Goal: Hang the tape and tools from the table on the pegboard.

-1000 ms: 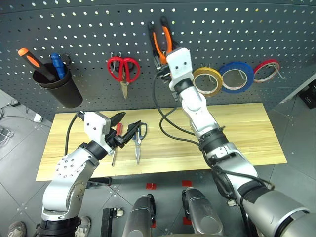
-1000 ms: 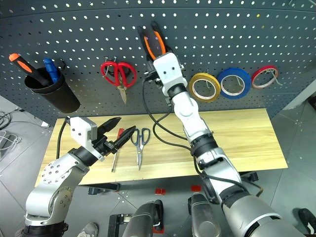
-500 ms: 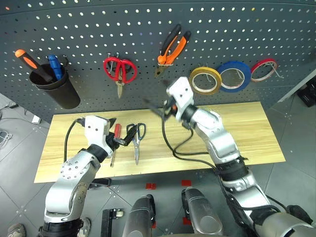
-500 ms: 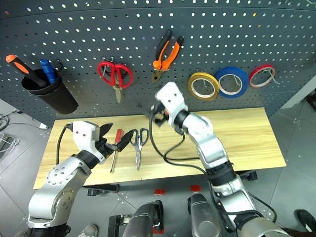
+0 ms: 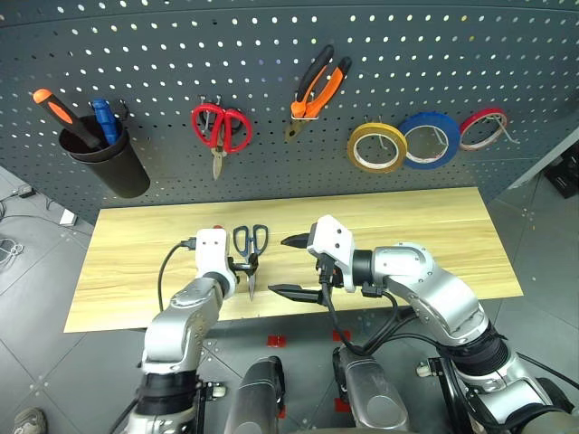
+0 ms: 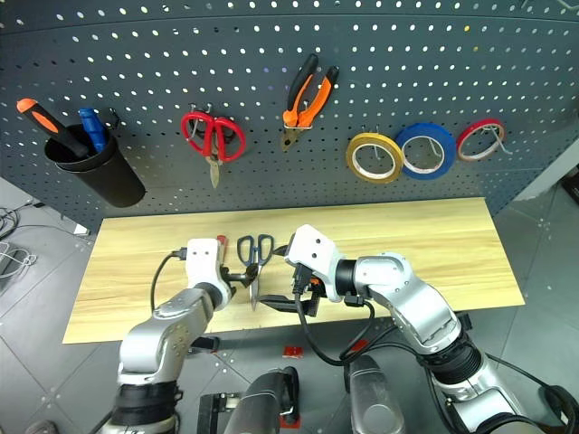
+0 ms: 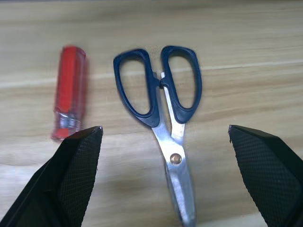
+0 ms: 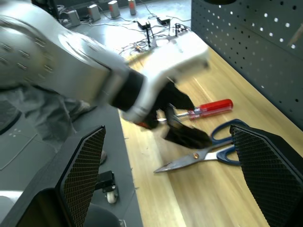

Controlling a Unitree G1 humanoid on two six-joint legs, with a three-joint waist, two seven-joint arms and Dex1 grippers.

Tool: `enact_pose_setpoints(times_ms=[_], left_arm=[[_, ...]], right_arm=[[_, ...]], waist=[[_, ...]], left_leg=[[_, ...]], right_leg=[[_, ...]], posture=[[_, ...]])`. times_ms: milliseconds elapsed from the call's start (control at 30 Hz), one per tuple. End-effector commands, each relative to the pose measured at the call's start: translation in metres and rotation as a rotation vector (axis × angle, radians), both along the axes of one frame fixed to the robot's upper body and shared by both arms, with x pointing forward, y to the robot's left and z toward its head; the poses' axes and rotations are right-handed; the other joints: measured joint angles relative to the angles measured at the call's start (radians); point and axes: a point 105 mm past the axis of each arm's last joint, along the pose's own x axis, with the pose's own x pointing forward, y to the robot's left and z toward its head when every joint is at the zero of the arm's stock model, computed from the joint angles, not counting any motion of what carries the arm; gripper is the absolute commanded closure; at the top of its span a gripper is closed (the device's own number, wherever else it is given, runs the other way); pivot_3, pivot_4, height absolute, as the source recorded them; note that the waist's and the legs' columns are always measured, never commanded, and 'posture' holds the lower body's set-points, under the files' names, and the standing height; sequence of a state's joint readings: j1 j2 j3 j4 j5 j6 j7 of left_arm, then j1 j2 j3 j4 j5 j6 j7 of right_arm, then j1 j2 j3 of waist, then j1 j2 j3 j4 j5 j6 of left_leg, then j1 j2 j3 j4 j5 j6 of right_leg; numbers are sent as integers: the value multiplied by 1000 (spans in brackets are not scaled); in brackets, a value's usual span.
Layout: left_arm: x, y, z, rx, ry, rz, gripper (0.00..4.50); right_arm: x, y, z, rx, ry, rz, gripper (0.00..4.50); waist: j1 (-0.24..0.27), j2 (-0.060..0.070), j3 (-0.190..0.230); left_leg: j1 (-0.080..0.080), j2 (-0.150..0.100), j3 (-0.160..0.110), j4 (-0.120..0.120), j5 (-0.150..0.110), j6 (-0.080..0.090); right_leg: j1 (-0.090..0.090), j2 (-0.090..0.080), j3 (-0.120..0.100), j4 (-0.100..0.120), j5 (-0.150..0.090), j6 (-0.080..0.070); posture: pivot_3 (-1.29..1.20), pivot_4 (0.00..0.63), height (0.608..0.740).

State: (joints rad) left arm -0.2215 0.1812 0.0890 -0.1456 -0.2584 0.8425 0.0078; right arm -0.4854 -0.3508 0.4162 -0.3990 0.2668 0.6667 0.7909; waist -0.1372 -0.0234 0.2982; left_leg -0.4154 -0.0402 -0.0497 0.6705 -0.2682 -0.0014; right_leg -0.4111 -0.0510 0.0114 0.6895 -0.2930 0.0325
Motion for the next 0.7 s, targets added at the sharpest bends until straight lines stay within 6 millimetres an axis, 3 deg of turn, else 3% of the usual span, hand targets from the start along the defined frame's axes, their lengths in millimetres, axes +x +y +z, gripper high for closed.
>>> enact_pose_setpoints(times_ms=[33,267,367,633,700], left_arm=[[7,-1,-10,23,34,48,20],[15,-8,-34,23,127,47,20],[17,-4,-37,29,126,58,526],[18,-3,-43,16,124,42,2977],[17,-11,-41,-69,103,19,3572]], right_arm=[[-8,6,12,27,-41,43,0],[-4,4,15,27,-42,30,0],[-4,1,15,20,-50,23,0],[1,-5,17,14,-79,-13,0],[4,-8,18,13,-92,-35,0]], waist=[[-1,-2,1],[-1,-7,4],[-2,-7,4],[-3,-7,4],[-2,-7,4]], left_leg=[[0,0,0,0,0,0],[0,0,0,1,0,0],[0,0,0,2,0,0],[0,0,-1,5,0,0],[0,0,-1,5,0,0]], right_leg=[[0,0,0,0,0,0],[0,0,0,0,0,0],[1,0,0,0,0,1],[2,0,-1,0,1,1],[2,0,-1,0,1,1]], posture=[[-243,325,740],[-264,328,740],[-281,325,740],[-301,317,740],[-301,317,740]])
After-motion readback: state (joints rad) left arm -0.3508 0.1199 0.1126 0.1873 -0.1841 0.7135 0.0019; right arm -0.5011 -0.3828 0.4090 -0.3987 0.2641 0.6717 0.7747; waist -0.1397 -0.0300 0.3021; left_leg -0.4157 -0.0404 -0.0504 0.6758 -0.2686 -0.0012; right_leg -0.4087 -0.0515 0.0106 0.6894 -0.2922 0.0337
